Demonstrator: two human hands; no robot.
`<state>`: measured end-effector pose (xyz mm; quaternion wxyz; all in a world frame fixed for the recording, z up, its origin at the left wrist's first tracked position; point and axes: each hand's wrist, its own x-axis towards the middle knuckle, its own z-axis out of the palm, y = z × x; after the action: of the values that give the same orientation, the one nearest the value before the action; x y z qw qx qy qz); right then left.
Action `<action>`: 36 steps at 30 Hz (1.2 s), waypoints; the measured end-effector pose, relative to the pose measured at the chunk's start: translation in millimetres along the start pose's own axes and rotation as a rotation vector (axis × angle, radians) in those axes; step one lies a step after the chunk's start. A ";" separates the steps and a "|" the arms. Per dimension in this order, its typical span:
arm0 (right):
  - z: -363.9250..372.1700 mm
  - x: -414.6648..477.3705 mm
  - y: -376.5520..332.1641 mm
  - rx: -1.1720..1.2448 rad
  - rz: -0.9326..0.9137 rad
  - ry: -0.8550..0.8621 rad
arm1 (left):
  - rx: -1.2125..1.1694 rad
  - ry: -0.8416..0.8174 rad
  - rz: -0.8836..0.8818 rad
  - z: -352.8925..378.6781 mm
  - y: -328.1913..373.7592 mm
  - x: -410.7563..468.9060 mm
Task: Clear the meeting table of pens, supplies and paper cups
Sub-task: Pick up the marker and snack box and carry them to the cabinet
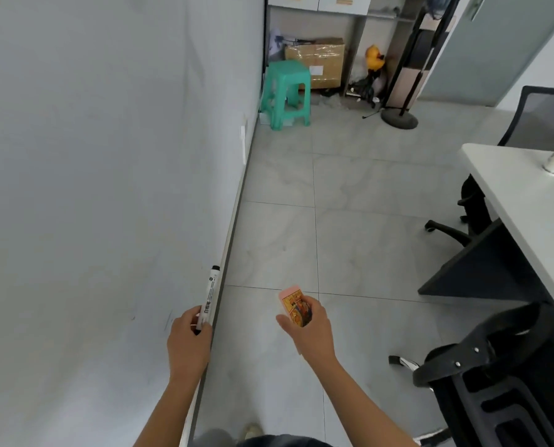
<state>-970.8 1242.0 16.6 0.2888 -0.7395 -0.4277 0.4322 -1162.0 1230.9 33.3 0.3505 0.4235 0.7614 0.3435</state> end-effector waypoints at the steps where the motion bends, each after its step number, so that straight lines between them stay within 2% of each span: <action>1: 0.0 10.4 -4.5 0.003 0.009 0.021 | 0.006 -0.020 -0.005 5.2 5.7 13.4; 9: 4.8 81.5 -29.4 -0.010 0.114 0.147 | 0.012 -0.138 0.107 52.3 84.9 132.1; 13: -9.6 126.2 -53.2 0.016 0.135 0.278 | -0.022 -0.251 0.212 90.7 140.3 184.1; 18: -30.3 165.2 -64.4 0.004 0.207 0.370 | 0.032 -0.357 0.270 133.7 175.4 218.3; 22: -52.3 216.7 -71.2 0.019 0.233 0.417 | 0.007 -0.378 0.210 168.1 188.7 253.5; 32: -168.2 400.4 -99.8 0.035 0.113 0.354 | -0.075 -0.276 0.051 293.4 276.5 336.2; 36: -191.3 448.5 -111.7 0.024 0.109 0.316 | -0.056 -0.261 0.044 322.0 303.4 354.4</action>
<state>-727.2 1678.8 17.6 0.3372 -0.8168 -0.3311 0.3308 -914.0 1740.6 29.1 0.4508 0.4713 0.6898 0.3144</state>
